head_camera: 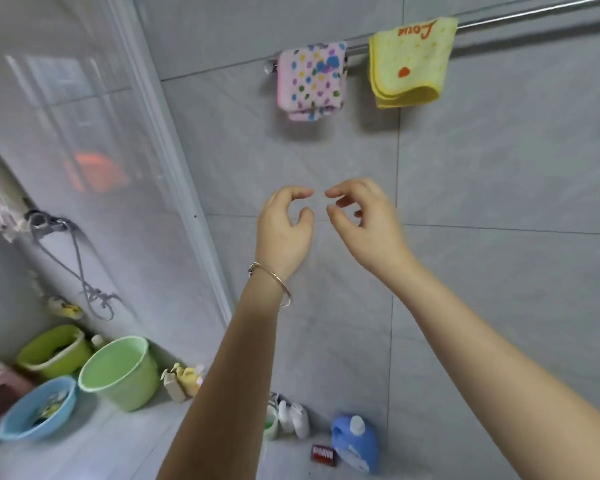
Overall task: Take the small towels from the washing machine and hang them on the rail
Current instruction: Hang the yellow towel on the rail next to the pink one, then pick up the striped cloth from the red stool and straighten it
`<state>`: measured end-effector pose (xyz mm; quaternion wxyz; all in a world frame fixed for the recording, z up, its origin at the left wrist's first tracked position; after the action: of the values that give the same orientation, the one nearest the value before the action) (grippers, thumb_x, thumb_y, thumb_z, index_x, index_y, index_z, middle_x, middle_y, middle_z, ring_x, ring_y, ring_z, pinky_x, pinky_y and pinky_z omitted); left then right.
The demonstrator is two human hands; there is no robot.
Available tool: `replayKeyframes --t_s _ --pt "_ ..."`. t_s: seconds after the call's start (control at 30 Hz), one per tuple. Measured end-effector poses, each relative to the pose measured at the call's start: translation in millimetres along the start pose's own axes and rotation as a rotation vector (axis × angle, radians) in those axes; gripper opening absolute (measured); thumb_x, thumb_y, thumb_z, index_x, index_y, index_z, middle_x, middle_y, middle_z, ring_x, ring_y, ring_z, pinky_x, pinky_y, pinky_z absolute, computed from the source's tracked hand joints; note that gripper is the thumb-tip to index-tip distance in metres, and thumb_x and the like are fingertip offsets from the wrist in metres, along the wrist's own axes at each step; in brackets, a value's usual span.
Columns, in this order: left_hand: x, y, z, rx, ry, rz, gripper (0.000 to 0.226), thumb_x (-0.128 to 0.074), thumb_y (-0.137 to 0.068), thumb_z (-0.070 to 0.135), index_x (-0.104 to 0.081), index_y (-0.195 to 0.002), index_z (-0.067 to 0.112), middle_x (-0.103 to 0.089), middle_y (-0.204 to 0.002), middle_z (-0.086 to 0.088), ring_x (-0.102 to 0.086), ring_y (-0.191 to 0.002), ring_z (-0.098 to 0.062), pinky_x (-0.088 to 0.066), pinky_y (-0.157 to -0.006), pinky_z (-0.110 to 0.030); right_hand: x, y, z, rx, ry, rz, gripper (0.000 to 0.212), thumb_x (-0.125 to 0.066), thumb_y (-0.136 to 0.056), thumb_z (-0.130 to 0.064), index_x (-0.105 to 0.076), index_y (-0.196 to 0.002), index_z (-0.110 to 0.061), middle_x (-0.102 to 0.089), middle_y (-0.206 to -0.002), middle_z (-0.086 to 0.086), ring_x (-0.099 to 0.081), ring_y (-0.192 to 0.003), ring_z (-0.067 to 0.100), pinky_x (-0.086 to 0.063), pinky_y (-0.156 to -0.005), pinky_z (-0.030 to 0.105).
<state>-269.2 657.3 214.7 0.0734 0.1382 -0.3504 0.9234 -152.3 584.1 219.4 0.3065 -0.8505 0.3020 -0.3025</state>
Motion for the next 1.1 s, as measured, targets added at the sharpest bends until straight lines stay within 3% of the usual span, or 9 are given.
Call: replayKeyframes --t_s 0.17,0.3,0.43,0.53,0.63,0.7,0.8,1.0,1.1 --pt "69.4 83.5 -44.5 0.164 0.059 0.024 0.021 -0.054 -0.083 0.003 -0.061 -0.098 0.017 -0.061 -0.095 0.009 -0.059 -0.095 -0.008 -0.046 -0.090 -0.024 -67.4 76.4 -16.6 -0.206 -0.293 -0.036 0.015 -0.058 -0.085 -0.004 -0.058 -0.092 -0.018 -0.056 -0.100 -0.007 -0.054 -0.072 -0.012 -0.040 -0.063 0.007" --pt "130.7 155.5 -79.7 0.268 0.020 0.087 0.020 -0.050 -0.078 0.012 -0.060 -0.094 0.019 -0.065 -0.095 0.003 -0.059 -0.087 0.002 -0.045 -0.085 -0.016 -127.7 153.9 -38.2 -0.297 -0.370 -0.161 0.021 -0.058 -0.085 -0.004 -0.057 -0.087 -0.025 -0.058 -0.102 0.000 -0.053 -0.070 -0.010 -0.040 -0.063 0.004" --pt "184.1 223.8 -113.5 0.445 0.012 0.156 0.024 -0.050 -0.084 -0.003 -0.060 -0.091 0.018 -0.064 -0.092 0.003 -0.059 -0.089 -0.007 -0.045 -0.081 -0.014 -174.1 220.9 -62.8 -0.364 -0.423 -0.278 0.018 -0.056 -0.087 -0.005 -0.057 -0.090 -0.023 -0.059 -0.101 0.001 -0.053 -0.070 -0.012 -0.041 -0.063 0.004" --pt "215.0 271.5 -132.6 0.563 0.040 0.209 0.025 -0.049 -0.084 -0.003 -0.061 -0.089 0.019 -0.064 -0.092 0.003 -0.059 -0.090 -0.013 -0.046 -0.083 -0.021 -202.8 260.0 -79.8 -0.399 -0.446 -0.353 0.019 -0.056 -0.087 -0.005 -0.057 -0.091 -0.023 -0.061 -0.102 0.005 -0.054 -0.070 -0.013 -0.041 -0.062 0.004" --pt "251.0 319.5 -144.3 0.639 -0.017 0.292 0.022 -0.050 -0.085 -0.001 -0.062 -0.090 0.017 -0.065 -0.095 0.000 -0.059 -0.091 -0.014 -0.044 -0.084 -0.017 -235.3 301.0 -100.0 -0.431 -0.454 -0.456 0.013 -0.058 -0.088 -0.010 -0.058 -0.092 -0.021 -0.062 -0.105 0.004 -0.057 -0.073 -0.007 -0.042 -0.062 0.004" --pt "273.4 347.5 -151.0 0.684 -0.023 0.356 0.021 -0.050 -0.085 -0.001 -0.061 -0.090 0.017 -0.065 -0.094 0.001 -0.059 -0.092 -0.014 -0.044 -0.086 -0.018 -253.3 324.0 -113.9 -0.437 -0.466 -0.525 0.011 -0.057 -0.089 -0.011 -0.058 -0.095 -0.020 -0.062 -0.105 0.002 -0.058 -0.077 0.000 -0.042 -0.062 0.004" --pt "303.8 385.4 -160.2 0.766 -0.027 0.450 0.023 -0.049 -0.084 -0.001 -0.061 -0.092 0.018 -0.064 -0.092 0.004 -0.059 -0.095 -0.013 -0.047 -0.091 -0.024 -278.6 355.1 -134.1 -0.424 -0.470 -0.644 0.014 -0.056 -0.088 -0.009 -0.057 -0.095 -0.020 -0.060 -0.105 -0.002 -0.055 -0.079 -0.003 -0.041 -0.064 0.002" --pt "357.4 446.0 -172.4 0.891 -0.065 0.652 0.022 -0.049 -0.085 0.000 -0.060 -0.095 0.017 -0.063 -0.093 0.006 -0.058 -0.090 -0.006 -0.044 -0.083 -0.012 -338.5 409.9 -163.6 -0.366 -0.461 -0.880 0.016 -0.057 -0.088 -0.011 -0.060 -0.103 -0.013 -0.062 -0.107 0.001 -0.056 -0.079 -0.001 -0.041 -0.065 0.001" --pt "380.8 482.8 -177.6 0.958 -0.090 0.775 0.023 -0.048 -0.086 -0.001 -0.062 -0.101 0.009 -0.062 -0.098 0.002 -0.057 -0.092 -0.008 -0.045 -0.088 -0.017 -365.0 438.8 -181.7 -0.314 -0.459 -1.000 0.017 -0.057 -0.088 -0.011 -0.060 -0.105 -0.009 -0.060 -0.103 -0.001 -0.056 -0.077 -0.003 -0.041 -0.064 -0.001"
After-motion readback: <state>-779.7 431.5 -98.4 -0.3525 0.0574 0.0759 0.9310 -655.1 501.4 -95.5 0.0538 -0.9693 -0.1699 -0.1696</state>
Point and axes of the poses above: each hand's wrist, its own y-axis away from the middle knuckle, its own x-axis out of the back of the hand, z = x × y, the point moved 10 cm from there along -y, towards the middle knuckle
